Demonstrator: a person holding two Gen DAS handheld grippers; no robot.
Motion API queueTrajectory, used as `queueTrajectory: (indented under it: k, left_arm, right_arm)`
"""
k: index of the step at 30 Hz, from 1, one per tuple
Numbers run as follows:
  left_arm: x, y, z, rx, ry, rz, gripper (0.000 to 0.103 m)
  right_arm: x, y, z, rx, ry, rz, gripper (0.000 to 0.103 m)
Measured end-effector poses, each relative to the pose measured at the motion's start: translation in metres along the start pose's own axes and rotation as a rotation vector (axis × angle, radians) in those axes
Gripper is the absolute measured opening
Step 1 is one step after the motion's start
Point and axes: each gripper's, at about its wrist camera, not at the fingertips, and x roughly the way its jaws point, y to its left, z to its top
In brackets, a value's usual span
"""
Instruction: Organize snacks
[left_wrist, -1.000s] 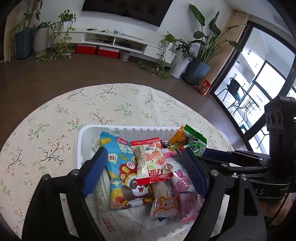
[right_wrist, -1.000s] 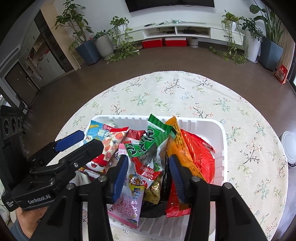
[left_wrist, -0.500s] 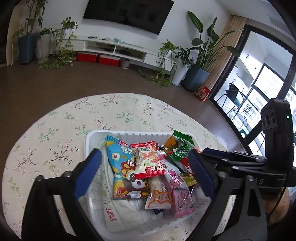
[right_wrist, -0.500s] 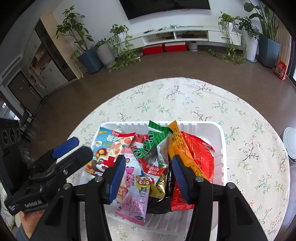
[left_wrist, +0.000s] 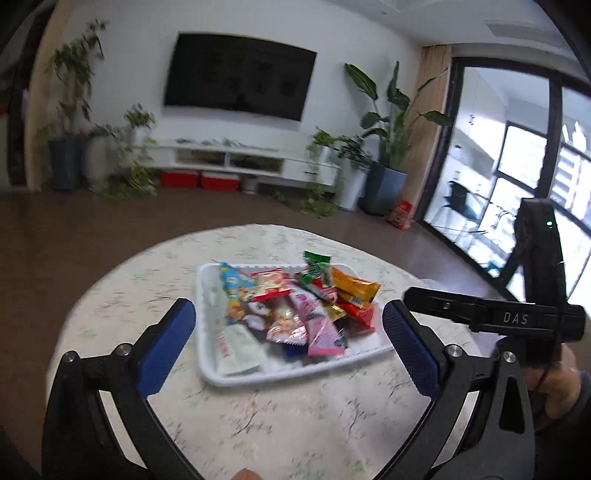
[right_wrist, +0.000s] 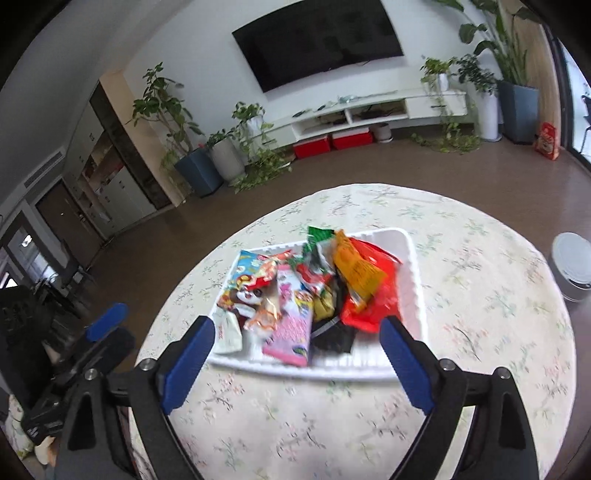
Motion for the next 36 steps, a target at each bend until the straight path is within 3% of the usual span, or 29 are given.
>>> queueTrajectory:
  k: [3,5,8,14,26,36]
  left_arm:
    - [-0.048,-0.019,-0.018,0.038,-0.095,0.206,0.103]
    - [-0.076,-0.025,-0.027,0.008,-0.116,0.26,0.103]
    - [-0.099,-0.024,-0.038,-0.085,-0.071,0.265,0.103]
    - [-0.131,-0.028,-0.05,-0.148,0.02,0.256,0.103]
    - [-0.165,-0.076,-0.048,-0.047,0.062,0.243,0.103]
    - [-0.161,-0.08,-0.042,-0.04,0.127,0.283,0.103]
  right_arm:
    - [-0.024,0.003,-0.021,-0.018,-0.046,-0.04,0.093]
    - [-0.043,0.006,-0.034,-0.028,-0.082,-0.068,0.093]
    - [-0.067,0.012,-0.046,-0.023,-0.121,-0.092,0.093]
    - [-0.114,0.028,-0.066,-0.06,-0.202,-0.176,0.098]
    - [-0.15,0.054,-0.101,-0.108,-0.233,-0.253,0.103]
    - [-0.156,0.053,-0.111,-0.088,-0.211,-0.321,0.103]
